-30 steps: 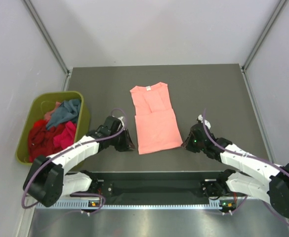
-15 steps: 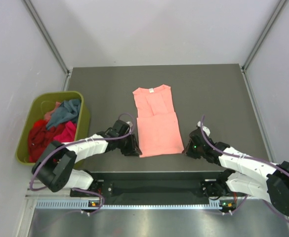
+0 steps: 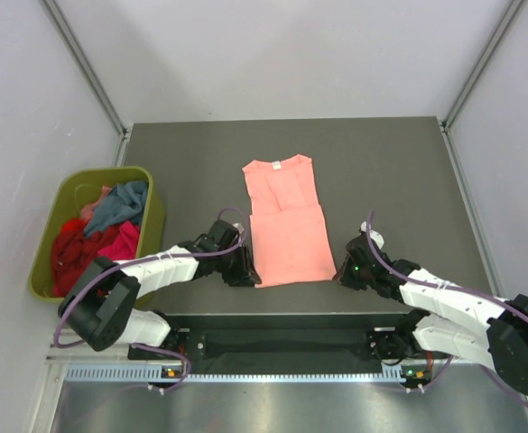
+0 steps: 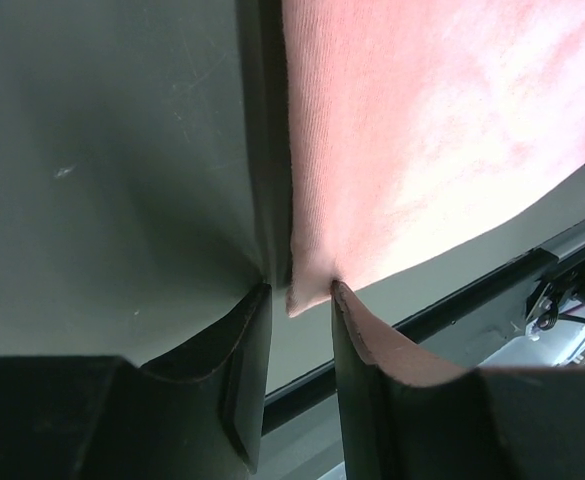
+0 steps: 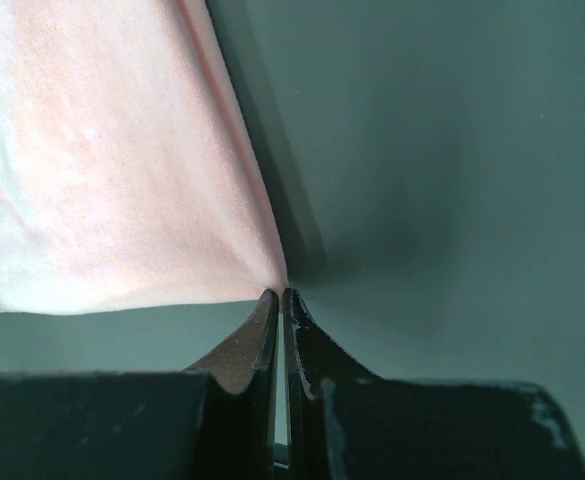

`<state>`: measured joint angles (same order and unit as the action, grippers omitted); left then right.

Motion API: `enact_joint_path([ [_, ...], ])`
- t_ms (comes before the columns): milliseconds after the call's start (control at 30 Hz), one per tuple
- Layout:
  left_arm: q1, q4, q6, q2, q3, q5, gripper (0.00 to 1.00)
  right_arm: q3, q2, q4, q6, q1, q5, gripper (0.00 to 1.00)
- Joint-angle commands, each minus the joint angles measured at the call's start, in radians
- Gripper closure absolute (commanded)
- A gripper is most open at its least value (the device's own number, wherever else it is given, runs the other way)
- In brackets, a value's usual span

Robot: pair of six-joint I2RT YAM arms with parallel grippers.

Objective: Fold and stack the t-shirts
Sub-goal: Fold the tshirt

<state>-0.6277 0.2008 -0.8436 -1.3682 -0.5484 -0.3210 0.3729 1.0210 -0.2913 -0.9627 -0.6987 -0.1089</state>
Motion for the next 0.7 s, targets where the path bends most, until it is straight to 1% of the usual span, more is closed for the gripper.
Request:
enact_joint_path([
  [0, -0.009, -0.001, 0.005, -0.005, -0.007, 0.014, 0.64, -0.014, -0.019, 0.018, -0.004, -0.016, -0.021, 1.00],
  [33, -0.010, -0.003, 0.003, -0.014, -0.008, 0.010, 0.65, -0.012, -0.019, 0.017, -0.004, -0.016, -0.021, 1.00],
  [100, -0.013, -0.017, 0.001, -0.019, -0.004, -0.001, 0.74, -0.012, -0.022, 0.014, -0.007, -0.015, -0.025, 1.00],
  [133, -0.017, -0.021, -0.002, -0.022, -0.002, -0.010, 0.83, -0.012, -0.025, 0.012, -0.008, -0.016, -0.023, 1.00],
  [167, -0.020, -0.020, -0.006, -0.020, -0.002, -0.024, 1.00, -0.008, -0.029, 0.000, -0.008, -0.016, -0.028, 1.00],
  [233, -0.033, 0.023, -0.015, 0.006, -0.016, -0.015, 1.00, 0.014, -0.045, -0.032, -0.011, -0.024, -0.057, 1.00],
  [300, -0.055, 0.083, -0.011, 0.041, -0.050, 0.046, 1.00, 0.032, -0.088, -0.100, -0.013, -0.044, -0.095, 1.00],
  [333, -0.078, 0.154, -0.011, 0.085, -0.065, 0.069, 1.00, 0.047, -0.107, -0.127, -0.021, -0.050, -0.109, 1.00],
  [400, -0.099, 0.211, -0.012, 0.130, -0.106, 0.127, 1.00, 0.060, -0.171, -0.185, -0.030, -0.070, -0.130, 1.00],
  [467, -0.127, 0.283, -0.018, 0.187, -0.134, 0.157, 1.00, 0.070, -0.211, -0.212, -0.047, -0.081, -0.138, 1.00],
  [667, -0.197, 0.376, -0.049, 0.251, -0.199, 0.207, 1.00, 0.092, -0.341, -0.284, -0.090, -0.137, -0.158, 1.00],
])
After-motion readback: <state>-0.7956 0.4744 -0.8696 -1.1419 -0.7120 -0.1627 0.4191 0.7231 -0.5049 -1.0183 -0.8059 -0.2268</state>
